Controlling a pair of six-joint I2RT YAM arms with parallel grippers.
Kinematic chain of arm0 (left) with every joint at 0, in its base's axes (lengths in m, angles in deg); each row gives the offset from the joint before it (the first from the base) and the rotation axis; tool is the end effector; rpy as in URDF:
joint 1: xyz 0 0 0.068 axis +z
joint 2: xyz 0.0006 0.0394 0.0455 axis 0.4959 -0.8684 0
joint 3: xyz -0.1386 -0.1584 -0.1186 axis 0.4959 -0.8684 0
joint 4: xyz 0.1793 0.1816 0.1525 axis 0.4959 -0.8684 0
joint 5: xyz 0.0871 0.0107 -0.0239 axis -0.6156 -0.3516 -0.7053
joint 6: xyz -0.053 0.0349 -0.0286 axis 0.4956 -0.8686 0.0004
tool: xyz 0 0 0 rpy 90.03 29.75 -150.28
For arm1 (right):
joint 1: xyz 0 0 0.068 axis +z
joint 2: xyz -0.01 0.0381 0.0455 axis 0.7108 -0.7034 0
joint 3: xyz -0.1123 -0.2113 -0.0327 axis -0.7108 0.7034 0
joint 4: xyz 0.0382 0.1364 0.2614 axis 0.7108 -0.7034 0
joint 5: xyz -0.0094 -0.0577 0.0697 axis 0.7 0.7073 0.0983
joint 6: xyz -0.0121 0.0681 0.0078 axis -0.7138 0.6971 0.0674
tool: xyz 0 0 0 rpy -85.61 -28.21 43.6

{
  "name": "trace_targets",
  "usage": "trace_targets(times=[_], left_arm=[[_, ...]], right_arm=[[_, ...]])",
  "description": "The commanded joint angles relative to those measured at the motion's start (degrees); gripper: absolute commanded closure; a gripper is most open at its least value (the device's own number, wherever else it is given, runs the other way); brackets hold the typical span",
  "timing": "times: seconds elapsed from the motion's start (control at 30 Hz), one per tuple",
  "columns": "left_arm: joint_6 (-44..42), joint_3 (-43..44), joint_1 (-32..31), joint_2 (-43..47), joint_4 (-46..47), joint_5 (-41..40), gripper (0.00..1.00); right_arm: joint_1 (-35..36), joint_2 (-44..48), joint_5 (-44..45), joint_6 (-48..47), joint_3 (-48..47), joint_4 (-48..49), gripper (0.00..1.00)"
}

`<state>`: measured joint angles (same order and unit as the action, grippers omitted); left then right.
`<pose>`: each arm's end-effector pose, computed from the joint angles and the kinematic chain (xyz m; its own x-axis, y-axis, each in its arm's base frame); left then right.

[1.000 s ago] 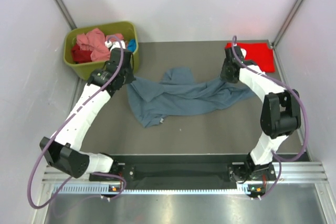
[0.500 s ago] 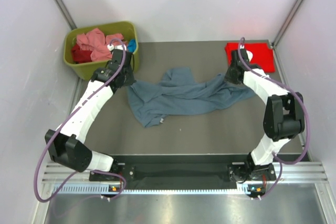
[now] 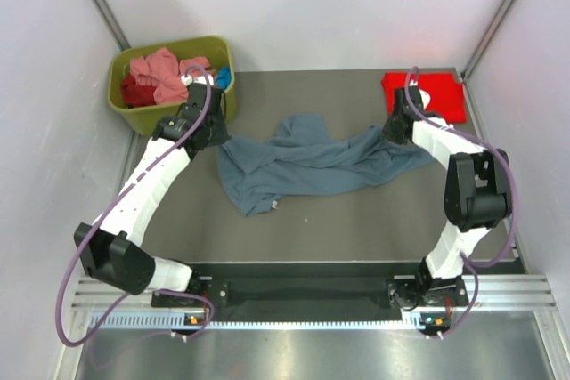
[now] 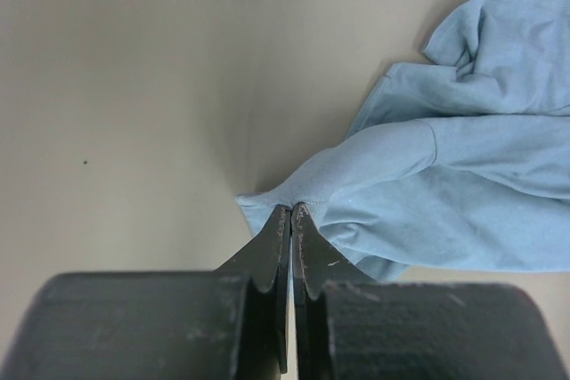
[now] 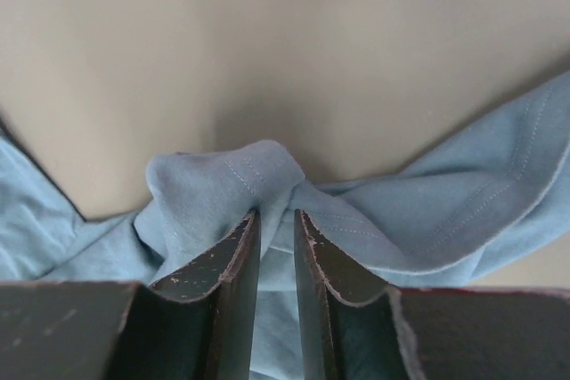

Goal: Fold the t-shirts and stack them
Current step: Flatten the tshirt out

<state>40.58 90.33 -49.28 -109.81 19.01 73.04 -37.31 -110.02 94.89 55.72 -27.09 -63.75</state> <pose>0.3335 -0.1010 0.3110 -0.6631 -0.2012 -0.7210 -0.1739 0.9782 -0.1131 0.4213 0.0504 0.1483 -0.6683 0.4511 -0.5915 0.3849 0.8901 0.2439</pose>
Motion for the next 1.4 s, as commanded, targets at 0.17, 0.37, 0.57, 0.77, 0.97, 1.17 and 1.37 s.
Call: trace_targets(times=[0.17,0.37,0.57,0.77,0.97,1.17,1.37], left_arm=[[-0.5,0.3,0.3,2.4,2.5,1.2,1.00],[-0.9,0.5,0.3,2.5,2.7,1.2,1.00],[-0.9,0.6,0.3,2.8,3.0,1.5,1.00],[-0.9,0.4,0.3,3.1,2.9,1.8,1.00],[-0.8,0.3,0.3,3.3,2.9,2.1,1.00],[-0.8,0.7,0.3,3.4,2.8,2.1,1.00],[-0.9,0.9,0.3,3.5,2.8,2.3,1.00]], right_arm=[[-1.1,0.5,-0.1,1.9,2.1,4.9,0.78],[-1.1,3.7,0.3,0.1,2.7,4.3,0.77],[-1.1,7.3,0.8,0.2,7.0,4.8,0.80],[-1.1,7.0,1.4,0.1,7.8,5.3,0.85],[-1.1,4.1,0.6,-2.6,7.1,9.1,0.83],[-1.1,1.6,-0.3,-3.8,4.8,9.7,0.82],[-1.1,0.3,-1.5,-3.3,4.3,10.8,0.78]])
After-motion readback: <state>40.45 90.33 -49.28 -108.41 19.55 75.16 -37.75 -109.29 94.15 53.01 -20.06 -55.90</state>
